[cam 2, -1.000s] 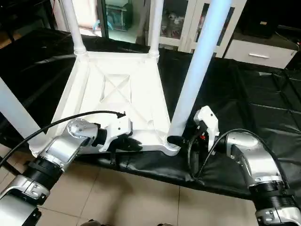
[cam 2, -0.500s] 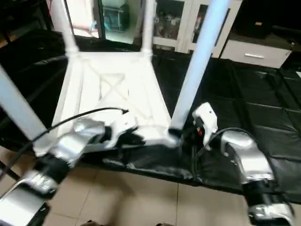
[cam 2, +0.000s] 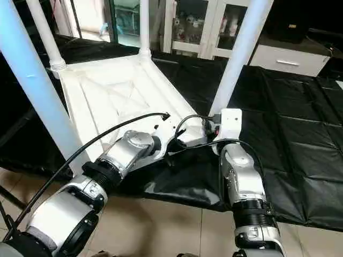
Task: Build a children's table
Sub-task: Rotate leg to tighten
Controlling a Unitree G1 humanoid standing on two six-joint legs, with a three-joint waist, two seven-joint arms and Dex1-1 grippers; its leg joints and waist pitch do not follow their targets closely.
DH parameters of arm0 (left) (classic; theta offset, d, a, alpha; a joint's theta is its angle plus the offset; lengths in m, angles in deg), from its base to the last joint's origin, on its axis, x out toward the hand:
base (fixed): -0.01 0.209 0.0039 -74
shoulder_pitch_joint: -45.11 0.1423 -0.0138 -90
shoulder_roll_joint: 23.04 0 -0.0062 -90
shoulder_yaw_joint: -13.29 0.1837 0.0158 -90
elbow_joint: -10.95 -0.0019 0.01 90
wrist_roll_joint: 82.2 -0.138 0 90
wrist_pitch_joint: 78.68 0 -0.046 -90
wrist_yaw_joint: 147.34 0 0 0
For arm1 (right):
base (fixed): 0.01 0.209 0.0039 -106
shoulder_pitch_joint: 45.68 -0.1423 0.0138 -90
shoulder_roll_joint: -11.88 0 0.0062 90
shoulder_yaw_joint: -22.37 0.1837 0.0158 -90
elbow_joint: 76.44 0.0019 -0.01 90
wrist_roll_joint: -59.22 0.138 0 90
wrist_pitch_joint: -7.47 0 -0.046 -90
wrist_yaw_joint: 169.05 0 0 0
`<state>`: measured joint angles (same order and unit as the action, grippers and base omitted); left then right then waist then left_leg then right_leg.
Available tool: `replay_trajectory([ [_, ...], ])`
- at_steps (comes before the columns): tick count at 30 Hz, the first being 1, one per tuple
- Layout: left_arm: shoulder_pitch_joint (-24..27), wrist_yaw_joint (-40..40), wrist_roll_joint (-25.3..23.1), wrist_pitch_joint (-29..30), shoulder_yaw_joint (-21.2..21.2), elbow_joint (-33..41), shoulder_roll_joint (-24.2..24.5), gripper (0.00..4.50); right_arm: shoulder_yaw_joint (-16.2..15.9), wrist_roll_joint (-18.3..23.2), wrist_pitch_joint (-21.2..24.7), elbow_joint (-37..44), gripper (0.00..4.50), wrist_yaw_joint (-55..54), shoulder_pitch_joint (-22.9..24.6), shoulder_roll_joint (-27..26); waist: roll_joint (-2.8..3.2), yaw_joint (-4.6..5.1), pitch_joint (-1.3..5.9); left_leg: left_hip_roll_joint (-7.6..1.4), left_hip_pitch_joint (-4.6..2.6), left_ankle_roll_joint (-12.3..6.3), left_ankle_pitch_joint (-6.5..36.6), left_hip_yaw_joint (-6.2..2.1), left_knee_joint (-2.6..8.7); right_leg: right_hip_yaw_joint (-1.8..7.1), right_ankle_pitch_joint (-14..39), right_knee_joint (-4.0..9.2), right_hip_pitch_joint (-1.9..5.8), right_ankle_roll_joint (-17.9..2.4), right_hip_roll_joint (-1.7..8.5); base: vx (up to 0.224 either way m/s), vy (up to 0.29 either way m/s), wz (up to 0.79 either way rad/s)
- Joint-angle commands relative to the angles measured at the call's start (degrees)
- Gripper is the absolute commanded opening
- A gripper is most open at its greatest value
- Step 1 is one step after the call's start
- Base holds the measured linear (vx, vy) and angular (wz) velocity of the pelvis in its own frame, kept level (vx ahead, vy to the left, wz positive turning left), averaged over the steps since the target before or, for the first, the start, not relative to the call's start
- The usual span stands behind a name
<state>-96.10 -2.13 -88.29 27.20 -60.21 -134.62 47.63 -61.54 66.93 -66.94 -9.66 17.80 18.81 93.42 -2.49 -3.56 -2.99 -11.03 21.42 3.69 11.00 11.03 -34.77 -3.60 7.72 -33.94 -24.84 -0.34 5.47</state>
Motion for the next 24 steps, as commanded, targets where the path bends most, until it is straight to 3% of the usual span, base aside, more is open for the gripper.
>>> replay_trajectory([
  [1,-3.6,6.7,-0.1,-3.1,-3.4,0.2,1.3,0.0,-3.7,-0.7,1.9,-1.6,1.88,0.8,2.5,-1.5,-0.66,-0.03,4.28,-1.18,-0.51,-3.94,10.8,-0.52,4.14,1.67,15.6,4.23,3.46,-9.9,2.46,0.0,0.0,0.0],
  [4,-3.3,6.4,-0.3,-4.2,-3.2,-0.6,2.2,0.0,-4.0,-0.1,-0.7,-0.5,1.88,3.6,2.9,-1.1,-0.76,-0.06,4.05,-1.26,-0.66,-3.73,12.7,-0.52,4.3,1.61,19.4,4.73,3.28,-8.9,2.54,0.0,0.0,0.0],
  [6,-3.2,5.9,-0.5,-4.9,-3.1,-0.9,2.6,0.0,-4.1,0.1,-1.8,0.7,2.44,5.6,3.3,-0.9,-0.64,-0.14,3.96,-1.25,-0.67,-3.55,13.2,-0.55,4.34,1.61,20.7,4.92,3.25,-8.4,2.58,0.0,0.0,0.0],
  [8,-3.1,5.5,-0.8,-5.4,-2.9,-1.1,2.9,0.0,-4.1,-0.1,-2.4,1.8,2.6,6.2,3.8,-0.6,-0.8,-0.14,3.93,-1.25,-0.58,-3.6,13.2,-0.57,4.4,1.59,21.2,5.0,3.28,-8.0,2.48,0.0,0.0,0.0],
  [10,-2.9,4.8,-1.5,-7.5,-2.0,-1.3,3.4,0.0,-3.9,0.2,-2.0,4.1,2.8,6.7,5.1,0.0,-0.8,0.69,3.92,-1.24,0.71,-3.19,13.1,-1.2,4.86,1.33,22.3,4.73,4.19,-6.2,2.58,0.0,0.0,0.0],
  [11,-2.9,4.8,-1.5,-7.5,-2.0,-1.3,3.4,0.0,-3.9,0.2,-2.0,4.1,2.92,6.7,5.1,0.0,-0.78,0.88,3.92,-1.19,0.82,-3.1,13.2,-1.3,4.87,1.18,23.2,4.99,4.2,-5.7,2.58,0.0,0.0,0.0],
  [13,-3.1,4.6,-2.1,-9.2,-1.2,-2.1,3.6,0.0,-4.1,-0.5,-1.6,6.3,3.03,6.1,6.8,1.0,-0.67,1.05,4.22,-1.26,0.04,-3.08,12.2,-1.19,4.47,1.35,21.6,5.1,3.55,-6.4,2.58,0.0,0.0,0.0],
  [14,-3.2,4.5,-2.2,-9.5,-1.1,-2.2,3.7,0.0,-4.1,-0.6,-1.5,6.7,3.08,6.0,7.1,1.2,-0.72,0.96,4.31,-1.3,-0.27,-3.73,10.8,-0.98,4.21,1.56,17.4,4.7,3.35,-8.4,2.48,0.0,0.0,0.0],
  [15,-3.5,4.7,-3.0,-11.6,-0.4,-3.2,3.8,0.0,-3.7,-1.2,-1.0,9.6,3.2,5.3,9.4,2.2,-0.7,0.91,4.23,-1.28,0.12,-4.6,9.1,-1.0,4.23,1.58,13.8,4.28,3.61,-9.6,2.3,0.0,0.0,0.0],
  [16,-3.7,4.5,-3.2,-12.8,-0.1,-3.7,3.8,0.0,-3.5,-1.4,-0.7,11.6,3.34,5.4,10.9,2.7,-0.45,0.82,4.22,-1.33,0.05,-4.93,8.6,-0.92,4.19,1.61,12.5,4.12,3.6,-9.9,2.29,0.0,0.0,0.0],
  [17,-3.7,4.5,-3.2,-12.8,-0.1,-3.7,3.8,0.0,-3.5,-1.4,-0.7,11.6,3.43,5.4,10.9,2.7,-0.59,0.72,4.18,-1.4,-0.03,-5.56,8.4,-0.9,4.16,1.58,11.7,4.01,3.62,-10.3,2.36,0.0,0.0,0.0],
  [18,-3.8,4.4,-3.4,-13.9,0.0,-4.2,3.8,0.0,-3.3,-1.6,-0.5,13.4,3.48,5.6,12.3,3.2,-0.56,0.79,4.23,-1.33,0.18,-5.8,8.4,-0.97,4.2,1.51,12.0,3.97,3.83,-10.6,2.42,0.0,0.0,0.0],
  [19,-4.2,4.0,-3.5,-16.4,0.2,-5.1,3.7,0.0,-3.0,-1.8,-0.1,16.0,3.51,5.9,14.5,3.8,0.18,0.61,4.14,-1.33,-0.09,-5.8,8.8,-0.92,4.19,1.57,12.2,4.21,3.61,-10.5,2.39,0.0,0.0,0.0],
  [20,-4.4,3.9,-3.5,-17.6,0.3,-5.5,3.5,0.0,-2.8,-1.8,0.1,17.1,3.57,6.0,15.3,4.0,-0.08,0.62,4.18,-1.5,-0.35,-6.06,9.0,-0.89,4.15,1.61,11.2,4.14,3.57,-10.9,2.39,0.0,0.0,0.0],
  [21,-5.0,3.7,-4.0,-20.4,0.6,-6.5,3.0,0.0,-2.6,-2.0,0.8,18.3,3.84,5.1,16.6,4.2,-0.16,0.53,4.26,-1.43,-0.13,-6.15,9.1,-0.91,4.18,1.56,11.2,4.05,3.81,-11.0,2.44,0.0,0.0,0.0],
  [24,-5.7,3.8,-4.5,-21.6,0.9,-7.5,2.5,0.0,-2.4,-2.1,1.5,18.5,3.94,4.2,17.2,4.1,0.01,0.46,4.09,-1.38,-0.24,-5.92,10.5,-0.86,4.25,1.54,13.0,4.46,3.59,-11.2,2.41,0.0,0.0,0.0],
])
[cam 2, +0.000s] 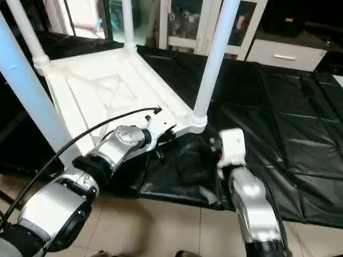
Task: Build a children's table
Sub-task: Rotate leg to tighten, then rotate table base
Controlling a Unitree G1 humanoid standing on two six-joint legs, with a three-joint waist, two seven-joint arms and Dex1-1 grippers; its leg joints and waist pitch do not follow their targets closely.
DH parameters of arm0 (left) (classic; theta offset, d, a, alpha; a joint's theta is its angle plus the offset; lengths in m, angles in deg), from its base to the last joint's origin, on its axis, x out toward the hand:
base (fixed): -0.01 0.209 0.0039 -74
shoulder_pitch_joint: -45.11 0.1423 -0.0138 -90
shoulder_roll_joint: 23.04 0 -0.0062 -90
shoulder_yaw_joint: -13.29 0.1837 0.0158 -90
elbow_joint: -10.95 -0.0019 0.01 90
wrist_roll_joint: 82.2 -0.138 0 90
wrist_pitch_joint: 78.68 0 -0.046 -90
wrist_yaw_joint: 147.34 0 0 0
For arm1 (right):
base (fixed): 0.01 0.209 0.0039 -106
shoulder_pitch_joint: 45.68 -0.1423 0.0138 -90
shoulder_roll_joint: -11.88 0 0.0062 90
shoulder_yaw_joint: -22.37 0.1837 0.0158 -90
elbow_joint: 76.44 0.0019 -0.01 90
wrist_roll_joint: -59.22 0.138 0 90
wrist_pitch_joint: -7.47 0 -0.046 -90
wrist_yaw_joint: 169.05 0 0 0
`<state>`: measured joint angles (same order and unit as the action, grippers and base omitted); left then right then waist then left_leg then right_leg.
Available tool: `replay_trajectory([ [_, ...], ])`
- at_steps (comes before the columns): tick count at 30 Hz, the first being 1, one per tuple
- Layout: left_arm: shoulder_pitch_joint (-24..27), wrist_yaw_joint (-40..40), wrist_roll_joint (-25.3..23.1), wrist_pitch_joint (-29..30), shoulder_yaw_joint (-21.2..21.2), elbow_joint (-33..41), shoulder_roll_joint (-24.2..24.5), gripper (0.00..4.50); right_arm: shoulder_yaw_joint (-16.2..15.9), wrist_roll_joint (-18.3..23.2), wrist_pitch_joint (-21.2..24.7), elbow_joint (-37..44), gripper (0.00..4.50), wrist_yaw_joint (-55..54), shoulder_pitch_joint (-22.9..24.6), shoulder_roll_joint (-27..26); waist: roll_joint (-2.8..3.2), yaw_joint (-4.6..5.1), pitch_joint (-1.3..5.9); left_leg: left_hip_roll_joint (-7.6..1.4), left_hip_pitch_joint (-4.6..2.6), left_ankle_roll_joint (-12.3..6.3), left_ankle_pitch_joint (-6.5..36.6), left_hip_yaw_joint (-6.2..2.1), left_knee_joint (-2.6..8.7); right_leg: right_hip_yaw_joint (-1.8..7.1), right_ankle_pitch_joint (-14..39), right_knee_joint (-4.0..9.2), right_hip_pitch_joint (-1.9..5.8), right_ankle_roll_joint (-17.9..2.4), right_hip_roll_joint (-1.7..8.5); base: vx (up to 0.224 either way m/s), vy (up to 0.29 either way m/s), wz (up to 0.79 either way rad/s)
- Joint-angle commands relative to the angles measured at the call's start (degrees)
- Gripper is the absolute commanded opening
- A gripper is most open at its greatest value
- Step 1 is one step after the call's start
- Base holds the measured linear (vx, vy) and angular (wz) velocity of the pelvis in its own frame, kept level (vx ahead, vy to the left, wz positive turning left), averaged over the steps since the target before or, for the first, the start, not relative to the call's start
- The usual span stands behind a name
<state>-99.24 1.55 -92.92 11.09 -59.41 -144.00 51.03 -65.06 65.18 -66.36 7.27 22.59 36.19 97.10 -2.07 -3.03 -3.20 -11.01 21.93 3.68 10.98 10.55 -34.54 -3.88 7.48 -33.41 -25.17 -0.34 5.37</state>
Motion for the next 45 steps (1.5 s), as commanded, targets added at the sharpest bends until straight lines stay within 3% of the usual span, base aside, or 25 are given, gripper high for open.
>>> replay_trajectory([
  [1,-2.9,0.1,-0.1,-6.1,0.2,1.4,-1.2,0.0,1.2,-0.4,1.0,1.7,4.14,-1.0,0.1,0.2,-0.15,-0.11,4.25,-1.44,-0.83,-5.7,11.0,-0.4,4.06,1.85,13.7,3.96,3.88,-11.1,2.56,0.0,0.0,0.0],
  [4,-4.0,0.0,-0.7,-7.5,0.6,-0.3,-2.1,0.0,1.0,-0.6,1.5,2.8,4.34,-1.9,0.9,-0.4,-0.09,-0.27,4.11,-1.47,-1.04,-5.0,12.4,-0.36,4.12,1.85,15.7,4.3,3.69,-10.4,2.57,0.0,0.0,0.0],
  [8,-4.8,1.9,-1.1,-8.9,0.3,-2.1,-3.1,0.0,0.3,-0.6,2.9,4.9,4.46,-1.9,1.9,-0.6,0.16,-0.72,4.15,-1.56,-1.11,-5.32,10.9,-0.38,4.08,1.94,13.0,3.99,3.67,-10.8,2.53,0.0,0.0,0.0],
  [10,-5.1,3.4,-1.0,-9.1,-0.5,-2.8,-3.3,0.0,0.1,-0.2,3.0,5.2,4.46,-1.4,1.8,-0.7,0.11,-0.67,4.13,-1.57,-0.81,-5.51,10.6,-0.46,4.15,1.88,12.4,3.85,3.94,-11.1,2.63,0.0,0.0,0.0],
  [11,-5.1,2.6,0.8,-8.8,-2.4,-3.0,-3.6,0.0,-0.1,0.1,3.0,5.3,4.46,-1.2,1.7,-0.7,-0.04,-0.62,4.11,-1.56,-0.74,-5.61,10.4,-0.49,4.15,1.87,12.5,3.83,4.02,-11.1,2.67,0.0,0.0,0.0],
  [12,-5.0,1.9,1.5,-8.6,-3.0,-3.0,-3.6,0.28,-0.2,0.1,2.9,5.3,4.49,-1.1,1.7,-0.6,-0.29,-0.64,4.11,-1.56,-0.8,-5.78,10.2,-0.44,4.12,1.86,12.6,3.87,4.01,-11.2,2.73,0.0,0.0,0.0],
  [14,-5.0,0.3,3.5,-8.2,-4.8,-2.8,-3.7,0.57,-0.5,0.4,2.9,5.1,4.5,-0.5,1.5,-0.6,-0.29,-0.69,4.09,-1.51,-0.82,-6.03,10.1,-0.39,4.09,1.87,13.2,3.91,3.97,-11.3,2.81,0.0,0.0,0.0],
  [17,-5.1,-1.1,6.2,-8.3,-7.0,-2.4,-3.7,0.64,-0.8,0.6,3.0,5.2,4.5,0.1,1.2,-0.8,-0.57,-0.84,4.25,-1.65,-0.71,-6.51,9.4,-0.4,4.03,1.83,11.7,3.62,4.06,-12.3,2.92,0.0,0.0,0.0],
  [19,-4.9,-3.2,7.7,-8.1,-8.0,-1.5,-3.7,0.93,-1.1,0.4,2.9,5.1,4.5,0.2,0.9,-0.8,-0.43,-0.85,4.25,-1.71,-0.8,-6.46,9.3,-0.44,4.04,1.81,11.4,3.48,4.0,-12.3,2.93,0.0,0.0,0.0],
  [22,-4.0,-5.9,9.9,-6.7,-9.4,1.2,-3.6,0.99,-1.2,0.5,2.4,5.0,4.5,0.7,0.4,-0.7,-0.53,-0.87,4.3,-1.58,-0.76,-6.69,8.8,-0.3,3.94,1.87,11.2,3.4,4.19,-12.7,3.09,0.0,0.0,0.0],
  [26,-0.5,-9.4,12.3,-4.0,-10.6,8.4,-2.5,1.4,-1.1,1.2,1.5,4.7,4.5,1.6,-0.4,-0.5,-0.42,-0.64,4.24,-1.71,-0.69,-6.8,9.3,-0.26,4.0,1.88,11.2,3.34,4.26,-13.3,2.98,0.0,0.0,0.0],
  [27,4.8,-11.1,14.2,-1.2,-10.3,18.1,-0.8,1.46,-0.8,1.9,0.7,4.7,4.5,2.5,-0.5,-0.5,-0.23,-0.68,4.24,-1.67,-0.87,-6.57,9.9,-0.26,4.02,1.88,11.9,3.4,4.11,-13.1,2.92,0.0,0.0,0.0],
  [29,8.2,-12.2,15.5,0.8,-10.0,24.3,0.2,1.74,-0.7,2.2,0.3,4.7,4.5,3.1,-0.4,-0.6,-0.29,-0.6,4.12,-2.07,-0.43,-6.46,10.4,-0.39,4.29,1.9,12.4,3.21,4.5,-13.6,3.12,0.0,0.0,0.0],
  [30,11.3,-13.7,17.2,3.4,-9.7,29.8,0.9,1.83,-0.7,2.4,-0.1,4.9,4.5,3.4,-0.3,-0.6,-0.04,-0.64,4.36,-2.18,-0.96,-6.18,10.1,-0.28,4.07,1.98,11.6,2.99,4.2,-13.9,3.08,0.0,0.0,0.0],
  [33,18.0,-16.0,19.4,8.0,-8.1,41.4,3.1,1.83,-0.4,3.1,-0.6,5.4,4.5,3.8,-0.1,-0.9,0.33,-0.54,4.15,-2.42,-0.95,-5.51,10.5,-0.21,4.36,2.08,11.0,2.91,3.91,-14.1,2.77,0.0,0.0,0.0],
  [35,23.2,-16.2,20.3,10.4,-7.3,49.7,4.6,1.83,-0.3,3.8,-1.2,6.0,4.5,4.4,-0.1,-1.4,0.58,-0.45,4.08,-2.53,-1.17,-4.34,12.2,-0.23,4.53,2.08,12.7,3.11,3.75,-13.1,2.62,0.0,0.0,0.0],
  [36,25.8,-16.4,20.7,11.4,-6.7,53.2,5.5,1.83,-0.4,4.0,-1.3,6.2,4.5,4.9,-0.1,-1.4,0.62,-0.53,3.92,-2.3,-1.44,-3.52,13.5,-0.01,4.6,2.09,14.5,3.48,3.31,-12.2,2.26,0.0,0.0,0.0],
  [37,30.0,-16.6,20.7,13.2,-5.9,58.9,7.1,1.83,-1.1,4.1,-1.4,6.4,4.5,5.9,-0.2,-1.3,0.79,-0.51,3.87,-2.67,-1.17,-2.58,14.3,-0.36,4.95,2.18,14.6,3.22,3.72,-11.7,2.55,0.0,0.0,0.0],
  [38,31.4,-16.3,20.7,14.0,-5.8,60.8,7.5,1.83,-1.6,4.0,-1.2,6.5,4.5,6.4,-0.2,-1.2,0.77,-0.3,3.69,-2.58,-0.83,-2.31,14.7,-0.34,5.11,2.18,15.4,3.35,3.82,-11.1,2.4,0.0,0.0,0.0],
  [39,32.7,-15.7,21.1,15.7,-5.9,63.1,7.8,1.83,-2.1,4.2,-1.0,6.4,4.5,7.2,-0.4,-1.1,0.8,-0.24,3.62,-2.34,-1.25,-1.63,16.2,-0.12,5.05,2.23,17.1,3.67,3.32,-9.9,2.11,0.0,0.0,0.0],
  [40,33.4,-15.5,21.2,16.4,-5.8,63.9,8.0,1.83,-2.3,4.2,-0.8,6.2,4.5,7.5,-0.6,-1.1,0.82,-0.22,3.72,-2.34,-1.42,-1.22,16.6,-0.12,4.98,2.27,17.2,3.58,3.28,-9.6,2.12,0.0,0.0,0.0],
  [42,36.9,-15.1,21.7,20.8,-4.9,69.5,9.6,1.83,-3.6,3.8,0.4,4.6,4.5,8.9,-1.8,-0.7,0.66,-0.12,3.65,-2.34,-0.95,-0.38,17.0,-0.43,5.23,2.28,18.3,3.42,3.69,-8.7,2.34,0.0,0.0,0.0],
  [44,38.8,-15.4,21.2,22.8,-3.8,72.1,11.1,1.83,-5.2,2.6,2.0,2.1,4.5,9.7,-3.5,0.0,0.97,0.02,3.48,-2.07,-1.18,-0.05,18.1,-0.4,5.22,2.28,20.8,3.87,3.31,-7.6,2.1,0.0,0.0,0.0],
  [45,39.8,-15.6,21.5,24.0,-3.5,73.5,11.8,1.83,-6.4,1.9,3.1,0.5,4.5,10.7,-4.6,0.6,0.72,0.34,3.33,-1.95,-1.05,0.32,19.0,-0.36,5.27,2.23,22.4,4.16,3.28,-6.9,1.97,0.0,0.0,0.0],
])
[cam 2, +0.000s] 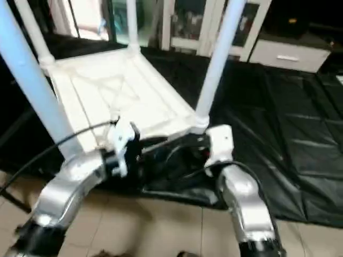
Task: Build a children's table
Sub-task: Rotate table base
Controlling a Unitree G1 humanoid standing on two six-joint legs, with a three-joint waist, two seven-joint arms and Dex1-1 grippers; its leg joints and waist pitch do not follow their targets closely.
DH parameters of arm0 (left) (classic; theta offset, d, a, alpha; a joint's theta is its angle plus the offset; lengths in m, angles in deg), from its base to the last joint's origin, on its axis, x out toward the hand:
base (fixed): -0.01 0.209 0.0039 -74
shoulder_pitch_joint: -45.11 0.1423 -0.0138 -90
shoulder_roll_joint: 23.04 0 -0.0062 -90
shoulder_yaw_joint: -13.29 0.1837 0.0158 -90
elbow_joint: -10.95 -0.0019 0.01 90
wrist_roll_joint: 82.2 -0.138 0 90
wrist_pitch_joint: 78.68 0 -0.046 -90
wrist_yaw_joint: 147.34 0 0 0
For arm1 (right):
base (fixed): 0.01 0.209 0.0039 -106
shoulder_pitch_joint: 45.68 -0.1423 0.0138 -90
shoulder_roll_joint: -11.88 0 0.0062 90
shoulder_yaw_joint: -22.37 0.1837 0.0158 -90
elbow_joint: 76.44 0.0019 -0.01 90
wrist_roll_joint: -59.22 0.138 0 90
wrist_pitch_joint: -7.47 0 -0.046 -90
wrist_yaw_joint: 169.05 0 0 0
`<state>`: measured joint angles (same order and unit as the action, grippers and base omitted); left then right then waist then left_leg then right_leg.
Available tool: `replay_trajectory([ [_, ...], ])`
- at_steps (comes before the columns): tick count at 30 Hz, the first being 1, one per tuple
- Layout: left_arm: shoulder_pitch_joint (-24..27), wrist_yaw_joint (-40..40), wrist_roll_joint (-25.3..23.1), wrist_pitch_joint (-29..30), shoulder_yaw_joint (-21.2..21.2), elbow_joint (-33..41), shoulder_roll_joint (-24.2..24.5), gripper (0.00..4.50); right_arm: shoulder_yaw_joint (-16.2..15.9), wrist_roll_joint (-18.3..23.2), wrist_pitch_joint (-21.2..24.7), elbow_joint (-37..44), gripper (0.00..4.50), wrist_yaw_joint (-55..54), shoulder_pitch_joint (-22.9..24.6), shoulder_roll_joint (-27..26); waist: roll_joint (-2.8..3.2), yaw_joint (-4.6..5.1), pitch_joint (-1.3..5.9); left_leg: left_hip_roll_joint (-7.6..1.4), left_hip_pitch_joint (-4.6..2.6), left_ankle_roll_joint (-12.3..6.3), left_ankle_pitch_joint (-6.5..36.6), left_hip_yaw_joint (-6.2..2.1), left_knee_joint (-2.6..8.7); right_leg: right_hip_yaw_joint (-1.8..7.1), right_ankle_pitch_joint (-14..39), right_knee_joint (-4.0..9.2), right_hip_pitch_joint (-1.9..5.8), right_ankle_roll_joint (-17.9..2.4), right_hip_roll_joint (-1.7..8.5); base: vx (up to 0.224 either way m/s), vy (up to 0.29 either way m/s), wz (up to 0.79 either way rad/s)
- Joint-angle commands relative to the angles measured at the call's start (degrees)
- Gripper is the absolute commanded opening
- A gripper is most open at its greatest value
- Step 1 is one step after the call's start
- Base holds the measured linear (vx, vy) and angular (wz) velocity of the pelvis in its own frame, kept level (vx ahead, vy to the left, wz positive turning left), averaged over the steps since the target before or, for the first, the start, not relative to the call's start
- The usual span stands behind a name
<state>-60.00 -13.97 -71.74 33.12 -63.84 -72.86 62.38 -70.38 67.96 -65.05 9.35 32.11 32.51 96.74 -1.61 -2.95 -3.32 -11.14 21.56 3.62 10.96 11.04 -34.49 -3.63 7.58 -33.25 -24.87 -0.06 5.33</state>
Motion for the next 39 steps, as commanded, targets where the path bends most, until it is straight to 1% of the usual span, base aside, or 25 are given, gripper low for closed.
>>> replay_trajectory([
  [1,0.9,0.1,0.5,2.7,0.9,3.0,0.7,1.83,-1.7,-1.4,2.1,-2.4,4.5,1.6,-1.4,1.3,0.28,0.26,3.51,-1.8,-0.78,0.53,19.3,-0.92,5.17,1.97,22.9,4.01,2.97,-7.0,2.06,0.0,0.0,0.0],
  [2,1.6,0.4,0.6,3.8,1.0,4.2,1.1,1.83,-2.6,-2.1,2.7,-3.6,4.5,2.4,-2.2,1.8,0.43,0.35,3.48,-1.82,-0.98,0.93,19.9,-0.97,5.1,1.98,23.8,4.1,2.78,-6.6,2.07,0.0,0.0,0.0],
  [3,2.4,1.5,0.3,5.6,0.7,5.6,1.6,1.83,-3.6,-3.0,3.5,-6.0,4.5,3.5,-3.9,2.4,0.19,0.51,3.36,-1.71,-0.75,0.92,20.0,-0.97,5.16,1.96,24.5,4.23,2.84,-6.3,1.97,0.0,0.0,0.0],
  [4,2.7,2.3,-0.2,6.3,0.5,6.0,1.8,1.83,-3.7,-3.2,3.5,-7.6,4.5,4.0,-5.0,2.4,0.25,0.61,3.42,-1.7,-0.81,0.97,20.3,-0.94,5.08,1.97,24.8,4.25,2.78,-6.4,2.0,0.0,0.0,0.0],
  [7,3.2,4.5,-0.5,8.2,-0.7,7.2,2.2,1.83,-3.5,-3.7,2.1,-13.5,4.5,4.5,-9.4,2.2,-0.09,0.94,3.29,-1.55,-0.86,0.65,20.2,-0.96,4.92,1.86,26.7,4.66,2.54,-5.6,1.99,0.0,0.0,0.0],
  [10,3.7,5.3,-0.6,9.6,-1.3,8.0,3.3,1.83,-4.0,-4.2,1.0,-22.0,4.5,5.8,-14.9,2.0,-0.38,1.34,3.15,-1.51,-0.56,0.47,19.6,-1.11,4.97,1.75,26.5,4.42,2.7,-5.9,2.02,0.0,0.0,0.0],
  [11,3.9,5.4,-0.7,9.8,-1.4,8.3,3.7,1.83,-4.3,-4.8,0.1,-24.7,4.5,5.9,-16.6,2.0,-0.7,1.53,2.93,-1.56,-0.53,0.38,19.7,-1.05,4.95,1.76,26.5,4.47,2.47,-6.2,2.03,0.0,0.0,0.0],
  [13,4.3,5.7,-0.6,10.8,-1.7,9.2,4.3,1.83,-3.9,-4.8,-1.4,-29.8,4.5,5.8,-19.9,1.4,-0.78,1.44,2.77,-1.48,-0.87,0.2,19.5,-0.89,4.85,1.88,26.6,4.61,2.17,-6.3,2.01,0.0,0.0,0.0],
  [14,4.3,5.7,-0.6,10.8,-1.7,9.2,4.3,1.83,-3.9,-4.8,-1.4,-29.8,4.5,5.8,-19.9,1.4,-0.67,1.43,2.92,-1.53,-0.81,0.27,19.1,-0.98,4.82,1.88,25.8,4.25,2.33,-6.6,2.06,0.0,0.0,0.0],
  [15,4.8,5.9,-0.5,11.7,-1.9,10.1,4.9,1.83,-3.2,-4.9,-2.6,-34.2,4.5,4.7,-22.7,0.7,-0.88,1.43,2.84,-1.58,-0.71,0.2,18.4,-0.97,4.9,1.89,24.3,4.03,2.36,-7.0,2.0,0.0,0.0,0.0],
  [16,4.9,6.0,-0.5,11.9,-1.9,10.3,5.0,1.83,-3.1,-5.0,-2.9,-35.2,4.5,4.5,-23.3,0.5,-0.75,1.39,2.87,-1.63,-0.83,0.17,17.9,-0.9,4.9,1.92,22.6,3.93,2.35,-7.7,1.95,0.0,0.0,0.0],
  [17,5.6,6.4,-0.4,12.8,-1.8,11.2,5.7,1.83,-3.2,-5.9,-4.1,-40.4,4.5,3.0,-26.3,-0.1,-1.13,1.42,2.82,-1.65,-0.67,0.06,17.2,-0.85,4.88,1.95,21.6,3.76,2.42,-8.0,2.01,0.0,0.0,0.0],
  [18,5.9,6.5,-0.4,13.0,-1.8,11.5,5.9,1.83,-3.3,-6.4,-4.4,-42.0,4.5,2.4,-27.1,-0.3,-0.9,1.49,2.86,-1.61,-0.56,-0.03,16.3,-0.92,4.98,1.92,19.8,3.39,2.65,-9.0,1.9,0.0,0.0,0.0],
  [20,6.3,6.8,-0.2,13.6,-1.8,12.1,6.2,1.83,-2.9,-6.5,-5.4,-45.9,4.5,1.0,-29.3,-1.1,-0.88,1.35,2.78,-1.67,-0.86,-0.22,14.8,-0.59,4.78,2.09,16.9,3.13,2.31,-10.0,1.88,0.0,0.0,0.0],
  [21,6.3,6.8,-0.2,13.6,-1.8,12.1,6.2,1.83,-2.9,-6.5,-5.4,-45.9,4.5,1.0,-29.3,-1.1,-0.91,1.39,2.82,-1.55,-0.63,-0.25,14.2,-0.62,4.8,2.04,15.8,2.84,2.68,-10.4,1.78,0.0,0.0,0.0],
  [23,6.9,7.4,0.3,14.9,-1.7,13.5,6.6,1.83,-1.4,-6.8,-9.2,-54.2,4.5,-3.2,-34.7,-3.1,-0.79,1.35,2.68,-1.67,-0.83,-0.18,13.7,-0.57,4.75,2.13,14.3,2.65,2.44,-10.9,1.86,0.0,0.0,0.0],
  [24,7.0,7.5,0.4,15.2,-1.5,13.8,6.6,1.83,-0.1,-6.1,-10.7,-55.8,4.5,-4.9,-36.3,-4.1,-0.79,1.72,2.54,-1.56,-0.26,0.01,14.3,-0.69,4.89,2.04,14.8,2.42,2.87,-11.5,2.08,0.0,0.0,0.0],
  [25,7.0,7.7,0.5,15.4,-1.3,14.1,6.6,1.83,0.8,-5.5,-11.9,-57.1,4.5,-6.0,-37.4,-4.7,-0.55,1.65,2.46,-1.56,-0.59,0.15,14.9,-0.6,4.85,2.07,15.0,2.65,2.59,-11.4,2.03,0.0,0.0,0.0],
  [28,7.1,8.0,0.7,16.1,-0.6,14.8,6.2,1.83,6.1,-0.9,-16.3,-60.5,4.5,-9.4,-41.2,-7.1,-0.78,2.08,2.34,-1.54,-0.57,-0.11,15.4,-0.54,4.77,2.1,13.9,2.4,2.66,-11.7,1.95,0.0,0.0,0.0],
  [29,7.1,8.2,0.7,16.3,-0.4,14.9,6.1,1.83,7.4,0.0,-18.1,-61.7,4.5,-11.1,-42.5,-7.6,-0.6,2.01,2.26,-1.53,-0.6,-0.27,15.0,-0.52,4.68,2.13,13.3,2.31,2.56,-11.8,2.01,0.0,0.0,0.0],
  [31,7.1,8.5,0.7,16.6,0.0,15.3,5.9,1.83,8.4,0.3,-21.1,-63.5,4.5,-14.0,-44.2,-7.9,-0.99,2.2,2.62,-1.41,-0.27,-1.94,10.8,-0.27,4.2,2.22,8.5,1.55,2.77,-13.0,1.97,0.0,0.0,0.0],
  [32,7.1,9.0,0.9,16.9,0.3,15.7,5.8,1.83,9.4,0.2,-23.8,-65.1,4.5,-15.9,-45.4,-8.0,-0.84,2.16,2.47,-1.39,-0.28,-3.02,9.0,-0.15,4.16,2.12,6.9,1.4,2.58,-13.8,1.76,0.0,0.0,0.0],
  [33,7.1,9.2,1.0,17.0,0.3,16.0,5.7,1.83,10.1,0.5,-24.8,-65.3,4.5,-16.1,-45.7,-7.9,-0.97,2.17,2.29,-1.46,-0.35,-3.42,9.7,0.0,4.12,2.1,8.1,1.47,2.41,-14.0,1.79,0.0,0.0,0.0],
  [36,7.5,9.3,1.4,17.4,0.0,17.1,5.7,1.83,10.3,0.1,-26.6,-64.8,4.5,-14.8,-45.6,-7.5,-1.03,2.02,2.34,-1.57,-0.41,-3.02,11.3,-0.02,4.14,2.06,10.9,1.62,2.49,-12.9,1.82,0.0,0.0,0.0],
  [39,8.2,9.1,1.9,17.4,-0.4,18.2,5.9,1.83,9.7,-0.9,-27.7,-63.8,4.5,-12.0,-44.6,-6.9,-1.05,1.97,2.44,-1.58,-0.32,-2.86,11.2,0.0,4.09,2.05,10.8,1.61,2.53,-12.6,1.71,0.0,0.0,0.0],
])
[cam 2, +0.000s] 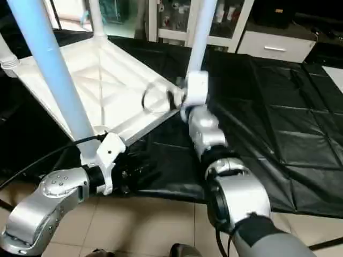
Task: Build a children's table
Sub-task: Rotate table base
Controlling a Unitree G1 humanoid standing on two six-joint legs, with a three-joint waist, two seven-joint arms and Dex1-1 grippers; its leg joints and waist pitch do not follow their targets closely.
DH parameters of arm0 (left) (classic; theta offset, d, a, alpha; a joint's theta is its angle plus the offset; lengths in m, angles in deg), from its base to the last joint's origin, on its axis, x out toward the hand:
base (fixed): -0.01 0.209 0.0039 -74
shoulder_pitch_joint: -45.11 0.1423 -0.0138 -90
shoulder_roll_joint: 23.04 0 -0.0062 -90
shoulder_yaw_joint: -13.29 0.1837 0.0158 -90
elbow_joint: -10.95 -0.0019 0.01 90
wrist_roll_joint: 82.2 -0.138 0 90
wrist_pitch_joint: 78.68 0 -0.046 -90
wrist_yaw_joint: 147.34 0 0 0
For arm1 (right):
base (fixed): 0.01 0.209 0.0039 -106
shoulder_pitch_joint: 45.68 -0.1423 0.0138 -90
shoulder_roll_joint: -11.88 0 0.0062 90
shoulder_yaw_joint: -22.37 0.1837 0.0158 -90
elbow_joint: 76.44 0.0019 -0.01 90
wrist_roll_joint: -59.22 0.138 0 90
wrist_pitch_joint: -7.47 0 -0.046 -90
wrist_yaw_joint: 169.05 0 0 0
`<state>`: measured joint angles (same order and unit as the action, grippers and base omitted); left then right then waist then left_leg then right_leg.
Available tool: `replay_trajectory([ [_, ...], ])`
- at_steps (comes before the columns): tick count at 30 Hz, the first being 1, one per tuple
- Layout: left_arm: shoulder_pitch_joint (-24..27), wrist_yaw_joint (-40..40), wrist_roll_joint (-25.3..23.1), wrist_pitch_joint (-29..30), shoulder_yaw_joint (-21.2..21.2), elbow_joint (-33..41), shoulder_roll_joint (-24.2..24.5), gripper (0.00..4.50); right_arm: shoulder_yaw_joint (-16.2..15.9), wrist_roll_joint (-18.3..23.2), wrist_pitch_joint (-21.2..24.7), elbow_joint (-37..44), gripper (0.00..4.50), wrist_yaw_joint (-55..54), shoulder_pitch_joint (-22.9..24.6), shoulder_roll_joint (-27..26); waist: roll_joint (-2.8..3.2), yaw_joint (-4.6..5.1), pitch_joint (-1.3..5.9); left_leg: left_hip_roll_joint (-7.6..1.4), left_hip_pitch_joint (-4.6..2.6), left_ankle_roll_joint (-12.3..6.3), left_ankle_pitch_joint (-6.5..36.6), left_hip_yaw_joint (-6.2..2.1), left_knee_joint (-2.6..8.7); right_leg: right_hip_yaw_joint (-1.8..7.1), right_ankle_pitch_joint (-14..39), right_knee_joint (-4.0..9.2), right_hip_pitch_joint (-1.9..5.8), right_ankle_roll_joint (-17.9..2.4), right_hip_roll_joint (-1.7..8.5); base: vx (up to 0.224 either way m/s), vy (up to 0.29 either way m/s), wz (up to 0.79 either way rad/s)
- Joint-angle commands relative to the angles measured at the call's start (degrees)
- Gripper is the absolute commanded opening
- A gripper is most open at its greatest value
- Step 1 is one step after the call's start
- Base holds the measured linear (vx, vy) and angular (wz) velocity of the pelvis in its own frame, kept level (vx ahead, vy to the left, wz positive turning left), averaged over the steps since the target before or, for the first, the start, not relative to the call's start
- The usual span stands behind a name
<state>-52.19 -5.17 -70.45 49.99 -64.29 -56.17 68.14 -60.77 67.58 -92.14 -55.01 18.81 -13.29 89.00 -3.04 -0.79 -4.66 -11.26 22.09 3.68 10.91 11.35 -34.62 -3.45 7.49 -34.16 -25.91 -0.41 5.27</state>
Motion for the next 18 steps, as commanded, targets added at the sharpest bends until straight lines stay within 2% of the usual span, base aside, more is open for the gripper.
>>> replay_trajectory([
  [1,1.0,0.1,1.4,0.0,-0.9,2.2,0.4,1.83,-0.6,-0.5,-1.6,2.3,4.5,4.8,2.9,1.5,0.25,-0.24,3.86,-1.43,-0.8,-3.11,11.0,-0.31,4.2,1.88,10.7,2.45,3.65,-12.3,1.74,0.0,0.0,0.0],
  [2,1.6,-0.2,2.4,-0.4,-1.8,2.6,0.5,1.83,-0.8,0.3,-1.4,4.2,4.5,8.2,4.5,2.0,0.43,-0.54,4.09,-1.52,-0.91,-3.24,10.6,-0.28,4.1,1.94,10.1,2.39,3.73,-12.2,1.88,0.0,0.0,0.0],
  [4,2.0,-0.4,3.1,-0.6,-2.5,2.8,0.5,1.83,-0.9,0.9,-1.2,5.4,4.5,10.4,5.5,2.3,0.31,-0.81,4.15,-1.54,-0.91,-3.64,9.7,-0.25,4.04,1.95,8.7,2.21,3.79,-12.5,1.69,0.0,0.0,0.0],
  [5,2.6,-1.1,3.8,-1.3,-3.1,3.1,1.1,1.83,-1.2,1.5,-1.1,8.7,4.5,12.7,7.9,2.8,0.48,-0.98,4.22,-1.49,-1.01,-4.11,9.6,-0.12,3.96,1.95,8.1,2.3,3.71,-13.0,1.52,0.0,0.0,0.0],
  [6,4.1,-2.7,5.4,-2.0,-4.3,3.6,2.0,1.83,-2.0,2.8,0.8,15.6,4.5,16.1,12.4,3.9,0.96,-1.38,4.33,-1.53,-0.98,-3.98,9.5,-0.24,3.99,1.99,8.3,2.24,3.89,-12.8,1.63,0.0,0.0,0.0],
  [7,5.0,-3.5,6.5,-2.1,-5.1,4.1,2.3,1.83,-2.5,3.4,2.1,19.7,4.5,17.4,14.9,4.5,0.74,-1.5,4.35,-1.59,-1.01,-3.89,9.5,-0.27,4.07,2.0,8.3,2.23,3.97,-12.4,1.57,0.0,0.0,0.0],
  [8,5.0,-3.5,6.5,-2.1,-5.1,4.1,2.3,1.83,-2.5,3.4,2.1,19.7,4.5,17.4,14.9,4.5,0.67,-1.61,4.34,-1.63,-1.07,-3.81,9.5,-0.3,4.12,2.01,8.2,2.31,4.0,-12.2,1.57,0.0,0.0,0.0],
  [9,7.2,-5.4,8.5,-2.7,-6.9,5.7,3.3,1.83,-4.0,5.6,6.4,30.3,4.5,21.1,21.3,6.1,1.24,-1.78,4.44,-1.51,-1.21,-3.4,9.3,-0.41,4.16,1.97,8.2,2.36,4.07,-11.9,1.37,0.0,0.0,0.0],
  [10,7.7,-5.7,9.0,-2.6,-7.4,6.1,3.4,1.83,-4.3,5.9,6.9,32.1,4.5,21.5,22.4,6.5,1.05,-1.91,4.48,-1.58,-1.29,-3.34,9.2,-0.3,4.03,2.06,7.6,2.37,4.01,-11.7,1.33,0.0,0.0,0.0],
  [11,8.3,-6.1,9.8,-2.6,-8.1,6.7,3.5,1.83,-4.6,6.2,7.7,34.8,4.5,22.0,24.0,7.1,0.93,-1.87,4.48,-1.64,-1.04,-3.15,9.3,-0.43,4.26,2.02,7.6,2.35,4.18,-11.7,1.34,0.0,0.0,0.0],
  [12,9.4,-6.6,11.0,-2.7,-9.2,7.7,3.8,1.83,-4.9,6.8,8.8,38.6,4.5,22.7,26.5,7.8,1.43,-1.92,4.53,-1.61,-1.28,-2.7,11.0,-0.41,4.29,2.03,9.5,2.51,3.89,-11.9,1.33,0.0,0.0,0.0],
  [13,10.7,-6.9,12.3,-2.8,-10.7,8.6,3.9,1.83,-4.8,7.6,10.1,42.3,4.5,23.1,28.9,8.5,1.22,-1.89,4.3,-1.6,-1.2,-2.46,12.4,-0.33,4.46,2.05,11.2,2.97,3.85,-11.5,1.26,0.0,0.0,0.0],
  [14,10.7,-6.9,12.3,-2.8,-10.7,8.6,3.9,1.83,-4.8,7.6,10.1,42.3,4.5,23.1,28.9,8.5,1.23,-1.9,4.16,-1.65,-1.19,-1.5,15.4,-0.46,4.66,2.09,14.9,3.35,3.84,-10.7,1.43,0.0,0.0,0.0],
  [15,13.5,-7.4,14.3,-3.2,-13.5,10.3,4.3,1.83,-4.6,8.6,12.3,48.6,4.5,23.5,33.0,9.3,1.06,-1.68,4.11,-1.57,-1.15,-0.77,17.5,-0.63,4.75,2.07,18.3,3.6,3.81,-9.4,1.41,0.0,0.0,0.0],
  [16,15.8,-7.6,15.2,-3.8,-15.3,11.1,4.7,1.83,-4.8,9.2,14.0,52.9,4.5,23.8,35.7,9.8,1.06,-1.79,4.06,-1.61,-1.15,-0.51,18.3,-0.67,4.78,2.1,19.6,3.8,3.72,-8.8,1.53,0.0,0.0,0.0],
  [17,17.5,-7.7,15.4,-4.4,-16.6,11.4,5.2,1.83,-5.1,9.5,15.1,55.8,4.5,23.8,37.6,10.0,0.85,-1.81,3.92,-1.7,-1.12,-0.23,19.5,-0.72,4.9,2.18,22.5,4.28,3.67,-7.1,1.55,0.0,0.0,0.0],
  [18,20.0,-7.8,14.6,-5.7,-18.9,11.2,6.2,1.83,-5.9,9.9,16.3,59.5,4.5,24.0,40.2,10.3,0.92,-1.63,3.55,-1.58,-1.04,-0.21,20.9,-0.86,5.07,2.11,25.6,4.72,3.36,-5.4,1.34,0.0,0.0,0.0],
])
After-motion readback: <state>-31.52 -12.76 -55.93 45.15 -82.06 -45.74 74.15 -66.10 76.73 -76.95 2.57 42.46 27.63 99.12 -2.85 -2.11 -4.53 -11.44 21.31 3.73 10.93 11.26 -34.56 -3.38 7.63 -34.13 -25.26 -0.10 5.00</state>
